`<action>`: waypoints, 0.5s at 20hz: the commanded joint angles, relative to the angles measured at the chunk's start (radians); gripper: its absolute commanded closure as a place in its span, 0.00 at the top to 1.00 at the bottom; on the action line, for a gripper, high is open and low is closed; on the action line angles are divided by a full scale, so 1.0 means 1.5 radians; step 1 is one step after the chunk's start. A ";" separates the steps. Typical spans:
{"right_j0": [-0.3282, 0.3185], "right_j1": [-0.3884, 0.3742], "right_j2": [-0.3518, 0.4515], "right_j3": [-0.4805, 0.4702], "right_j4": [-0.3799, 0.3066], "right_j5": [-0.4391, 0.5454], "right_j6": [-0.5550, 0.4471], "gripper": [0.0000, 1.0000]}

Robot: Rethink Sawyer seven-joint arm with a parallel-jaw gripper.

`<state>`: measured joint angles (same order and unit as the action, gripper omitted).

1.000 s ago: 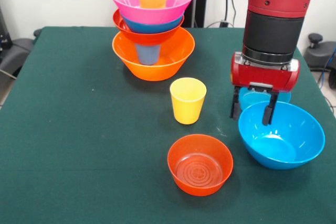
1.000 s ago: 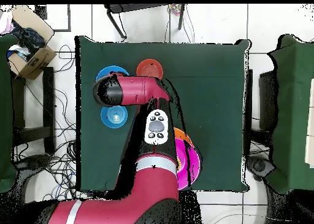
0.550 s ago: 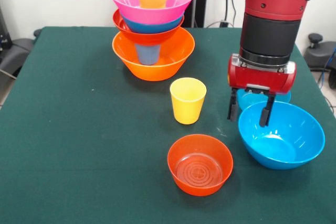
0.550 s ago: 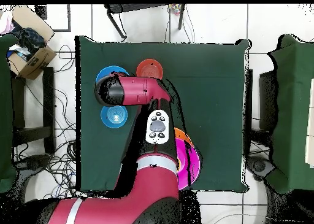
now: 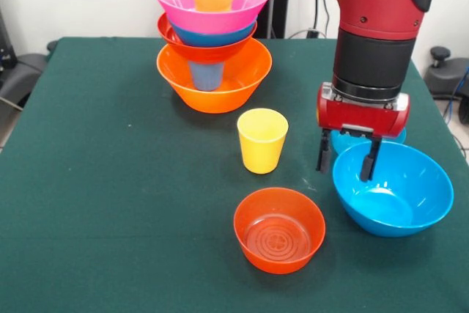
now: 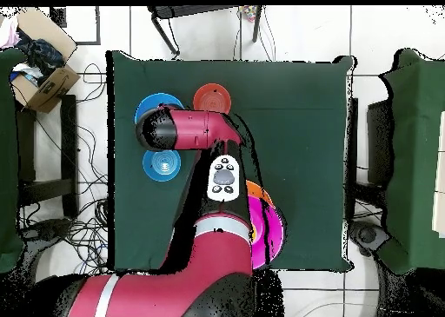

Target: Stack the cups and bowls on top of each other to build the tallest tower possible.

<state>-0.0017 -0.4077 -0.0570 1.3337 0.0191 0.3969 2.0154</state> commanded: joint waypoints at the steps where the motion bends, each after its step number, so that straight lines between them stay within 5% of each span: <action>1: -0.003 0.005 0.047 0.040 0.008 -0.027 0.084 1.00; 10: -0.009 0.003 0.067 0.077 -0.003 -0.070 0.077 1.00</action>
<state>-0.0022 -0.4080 -0.0547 1.3624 0.0193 0.3580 2.0154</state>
